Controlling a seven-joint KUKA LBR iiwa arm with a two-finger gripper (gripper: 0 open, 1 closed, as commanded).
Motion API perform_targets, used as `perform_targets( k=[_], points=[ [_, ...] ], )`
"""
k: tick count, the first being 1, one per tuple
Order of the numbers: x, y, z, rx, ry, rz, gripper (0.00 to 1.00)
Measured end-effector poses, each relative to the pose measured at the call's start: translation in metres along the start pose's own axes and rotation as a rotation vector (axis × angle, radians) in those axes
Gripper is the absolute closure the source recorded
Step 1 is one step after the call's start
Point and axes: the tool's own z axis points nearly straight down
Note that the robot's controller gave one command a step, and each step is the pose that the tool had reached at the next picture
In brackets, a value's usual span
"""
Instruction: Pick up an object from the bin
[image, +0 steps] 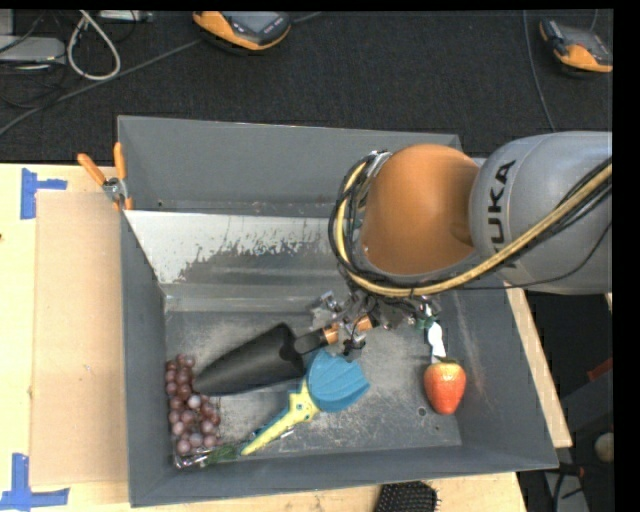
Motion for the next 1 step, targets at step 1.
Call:
perform_targets(
  k=[1],
  points=[
    [0.0007, 0.0009, -0.0376, -0.004, 0.006, 0.001, 1.0]
  ],
)
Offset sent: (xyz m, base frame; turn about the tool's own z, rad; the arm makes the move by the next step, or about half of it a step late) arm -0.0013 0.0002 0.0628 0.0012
